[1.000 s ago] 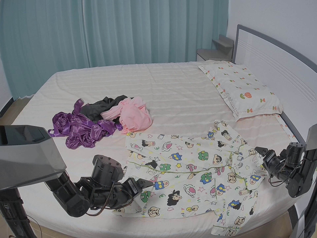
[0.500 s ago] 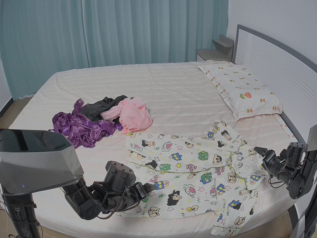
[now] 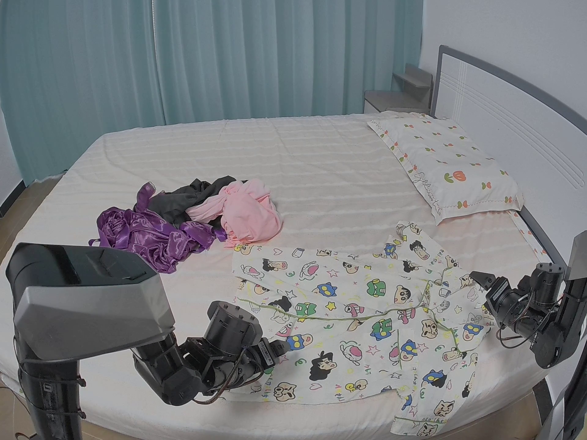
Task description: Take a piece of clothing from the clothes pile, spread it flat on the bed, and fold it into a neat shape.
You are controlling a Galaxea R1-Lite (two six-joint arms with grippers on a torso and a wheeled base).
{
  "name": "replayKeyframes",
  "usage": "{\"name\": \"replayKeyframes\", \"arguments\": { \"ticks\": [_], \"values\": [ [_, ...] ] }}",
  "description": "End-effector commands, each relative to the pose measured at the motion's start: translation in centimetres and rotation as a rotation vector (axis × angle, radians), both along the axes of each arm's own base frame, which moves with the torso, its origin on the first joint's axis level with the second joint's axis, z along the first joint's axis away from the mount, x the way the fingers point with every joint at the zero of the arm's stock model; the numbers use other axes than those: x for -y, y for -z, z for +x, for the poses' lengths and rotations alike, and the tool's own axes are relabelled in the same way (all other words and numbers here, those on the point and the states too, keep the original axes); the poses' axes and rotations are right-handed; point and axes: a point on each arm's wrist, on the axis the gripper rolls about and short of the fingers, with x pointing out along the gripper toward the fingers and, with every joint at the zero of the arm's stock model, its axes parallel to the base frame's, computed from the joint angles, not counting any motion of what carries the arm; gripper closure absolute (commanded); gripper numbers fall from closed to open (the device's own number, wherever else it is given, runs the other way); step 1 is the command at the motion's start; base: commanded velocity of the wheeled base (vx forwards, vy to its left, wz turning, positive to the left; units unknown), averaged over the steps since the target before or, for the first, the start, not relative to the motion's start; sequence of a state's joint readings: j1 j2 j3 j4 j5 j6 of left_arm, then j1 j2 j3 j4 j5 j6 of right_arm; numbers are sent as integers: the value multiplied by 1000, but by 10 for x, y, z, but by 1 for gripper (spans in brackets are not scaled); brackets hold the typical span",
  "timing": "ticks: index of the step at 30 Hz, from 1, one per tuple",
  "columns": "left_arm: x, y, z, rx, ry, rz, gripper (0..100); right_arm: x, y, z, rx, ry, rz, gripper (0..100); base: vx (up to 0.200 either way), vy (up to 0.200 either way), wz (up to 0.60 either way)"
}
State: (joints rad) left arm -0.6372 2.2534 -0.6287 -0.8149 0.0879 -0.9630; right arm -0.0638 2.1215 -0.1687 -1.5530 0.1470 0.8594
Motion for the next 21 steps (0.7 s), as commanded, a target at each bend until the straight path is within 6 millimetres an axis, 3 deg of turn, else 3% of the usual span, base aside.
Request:
{"name": "replayKeyframes", "arguments": {
  "ticks": [1, 14, 19, 21],
  "values": [
    [0, 4, 3, -5, -8, 1, 100, 0, -1, 1, 16, -1, -1, 0, 0, 0, 0],
    [-10, -3, 11, 47, -105, 31, 100, -2, -2, 0, 19, -7, -3, 0, 0, 0, 0],
    [-22, -24, 30, 125, -171, -10, 100, -2, -3, 0, 19, -8, -3, 0, 0, 0, 0],
    [-34, -31, 49, 177, -202, -27, 100, -5, -6, -2, 30, -17, -4, 0, 0, 0, 0]
  ]
}}
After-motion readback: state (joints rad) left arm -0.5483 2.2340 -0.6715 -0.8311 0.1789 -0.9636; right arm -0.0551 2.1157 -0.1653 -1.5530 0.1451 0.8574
